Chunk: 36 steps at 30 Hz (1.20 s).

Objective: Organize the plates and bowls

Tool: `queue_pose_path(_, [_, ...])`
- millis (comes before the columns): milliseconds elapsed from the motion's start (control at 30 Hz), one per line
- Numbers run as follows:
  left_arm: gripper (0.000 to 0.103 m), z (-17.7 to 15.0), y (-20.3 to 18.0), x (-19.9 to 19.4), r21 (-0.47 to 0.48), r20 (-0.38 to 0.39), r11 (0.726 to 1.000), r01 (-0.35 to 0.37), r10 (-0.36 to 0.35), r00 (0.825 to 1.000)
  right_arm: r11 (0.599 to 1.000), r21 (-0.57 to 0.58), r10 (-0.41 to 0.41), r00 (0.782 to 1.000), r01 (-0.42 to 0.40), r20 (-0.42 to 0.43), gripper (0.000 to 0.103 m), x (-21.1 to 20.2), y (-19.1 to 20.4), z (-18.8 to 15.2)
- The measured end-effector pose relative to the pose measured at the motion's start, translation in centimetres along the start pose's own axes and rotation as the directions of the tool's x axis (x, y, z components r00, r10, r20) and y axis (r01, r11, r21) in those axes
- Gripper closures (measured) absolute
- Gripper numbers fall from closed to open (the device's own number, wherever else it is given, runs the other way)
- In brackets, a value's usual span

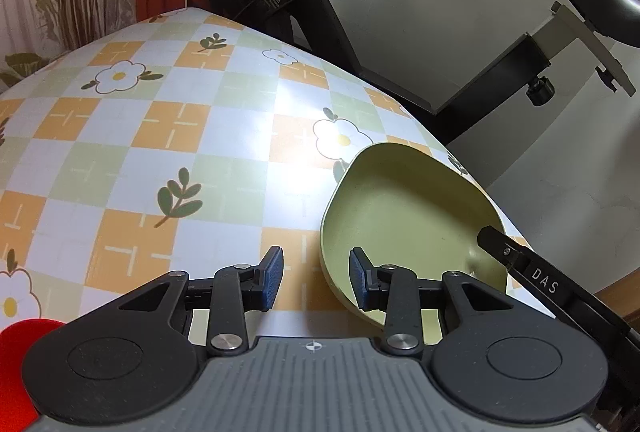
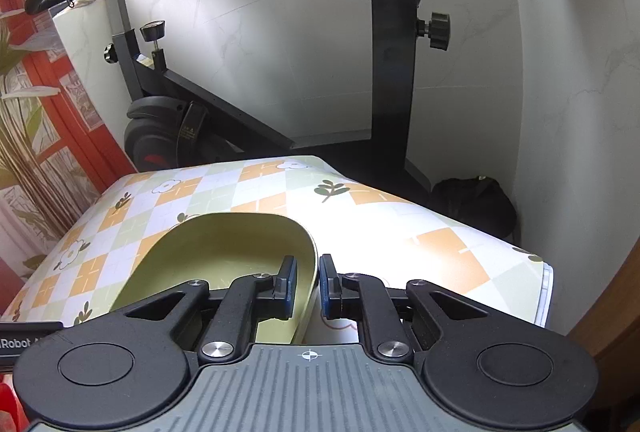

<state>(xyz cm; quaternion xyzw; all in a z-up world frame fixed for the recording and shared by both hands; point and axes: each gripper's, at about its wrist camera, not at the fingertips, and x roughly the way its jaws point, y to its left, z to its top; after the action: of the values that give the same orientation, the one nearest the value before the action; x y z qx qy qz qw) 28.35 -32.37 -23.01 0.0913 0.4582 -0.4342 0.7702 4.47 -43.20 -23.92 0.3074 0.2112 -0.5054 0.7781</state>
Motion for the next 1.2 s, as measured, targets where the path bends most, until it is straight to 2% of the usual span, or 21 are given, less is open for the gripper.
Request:
queue_pose_path(200, [0.066, -0.2, -0.2, 0.5, -0.013, 0.004, 1.0, 0.015, -0.015, 1.0, 1.0, 0.013, 0.015, 1.0, -0.015, -0.005, 0.096, 0.1, -0.3, 0.0])
queue_pose_path(267, [0.074, -0.3, -0.2, 0.4, -0.019, 0.016, 1.0, 0.021, -0.021, 1.0, 1.0, 0.014, 0.019, 1.0, -0.019, -0.006, 0.097, 0.2, -0.3, 0.0])
queue_pose_path(300, [0.084, -0.3, -0.1, 0.5, -0.026, 0.013, 0.999, 0.024, -0.024, 1.0, 1.0, 0.013, 0.022, 1.0, -0.022, -0.008, 0.096, 0.2, -0.3, 0.1])
queue_pose_path(333, [0.086, -0.3, 0.0, 0.5, -0.037, 0.008, 0.999, 0.02, -0.02, 1.0, 1.0, 0.012, 0.018, 1.0, -0.018, -0.006, 0.097, 0.1, -0.2, 0.0])
queue_pose_path(467, [0.086, -0.5, 0.2, 0.3, -0.054, 0.005, 0.998, 0.028, -0.027, 1.0, 1.0, 0.01, 0.023, 1.0, -0.023, -0.001, 0.097, -0.1, 0.0, 0.0])
queue_pose_path(600, [0.086, -0.7, -0.2, -0.7, -0.026, 0.015, 1.0, 0.01, -0.009, 1.0, 0.999, 0.005, 0.038, 0.999, -0.038, 0.017, 0.097, -0.9, 0.4, 0.4])
queue_pose_path(767, [0.086, -0.6, -0.4, -3.1, -0.01, 0.054, 1.0, -0.022, 0.022, 0.998, 0.997, -0.013, 0.073, 0.997, -0.072, 0.023, 0.097, -2.0, 1.4, 0.9])
queue_pose_path(967, [0.086, -0.6, 1.3, -7.0, -0.034, 0.102, 0.998, -0.051, 0.054, 0.993, 0.987, -0.057, 0.148, 0.989, -0.148, -0.007, 0.097, -3.7, 3.9, 1.3])
queue_pose_path(1200, [0.086, -0.7, 4.2, -12.8, -0.105, 0.176, 0.989, -0.109, 0.126, 0.976, 0.955, -0.122, 0.267, 0.962, -0.272, -0.051, 0.096, -5.8, 9.1, 1.2])
